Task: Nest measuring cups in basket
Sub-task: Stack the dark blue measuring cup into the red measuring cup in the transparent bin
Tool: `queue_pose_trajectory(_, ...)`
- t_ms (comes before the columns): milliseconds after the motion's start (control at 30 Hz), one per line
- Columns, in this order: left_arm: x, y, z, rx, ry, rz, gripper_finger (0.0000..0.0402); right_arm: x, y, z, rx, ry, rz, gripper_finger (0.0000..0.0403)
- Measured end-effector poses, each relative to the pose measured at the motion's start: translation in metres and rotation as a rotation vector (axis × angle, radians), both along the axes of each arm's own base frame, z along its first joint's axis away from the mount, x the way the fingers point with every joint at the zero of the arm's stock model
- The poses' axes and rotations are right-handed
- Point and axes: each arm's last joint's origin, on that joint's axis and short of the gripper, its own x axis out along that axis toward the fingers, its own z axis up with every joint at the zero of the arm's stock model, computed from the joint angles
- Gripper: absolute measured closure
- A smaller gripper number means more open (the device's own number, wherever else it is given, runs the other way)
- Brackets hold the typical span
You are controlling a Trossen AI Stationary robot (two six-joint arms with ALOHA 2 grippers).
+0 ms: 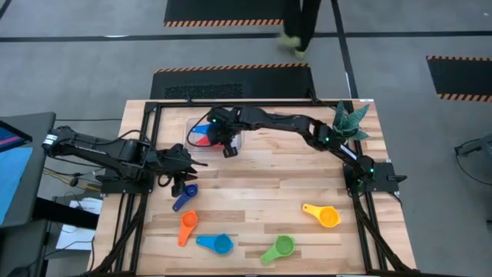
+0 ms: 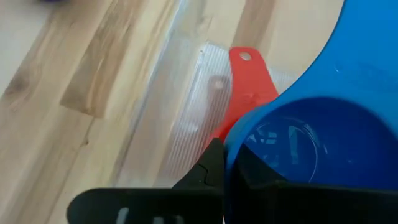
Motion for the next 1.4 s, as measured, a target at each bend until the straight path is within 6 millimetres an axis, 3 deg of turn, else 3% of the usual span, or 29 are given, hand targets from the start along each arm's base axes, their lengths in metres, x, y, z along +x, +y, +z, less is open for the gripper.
queue_pose_trajectory(367,0.0002,0.0,0.0002,-0.02,-0.003,0.021,0.0315,-0.0002,0.0011,-0.0003,-0.075,0.007,0.112,0.0344)
queue_pose_trajectory(1400,0.0004,0.0,0.0003,-0.067,-0.004,0.07,0.0315,-0.0038,-0.0036,-0.0019,-0.069,0.036,0.103,0.0329)
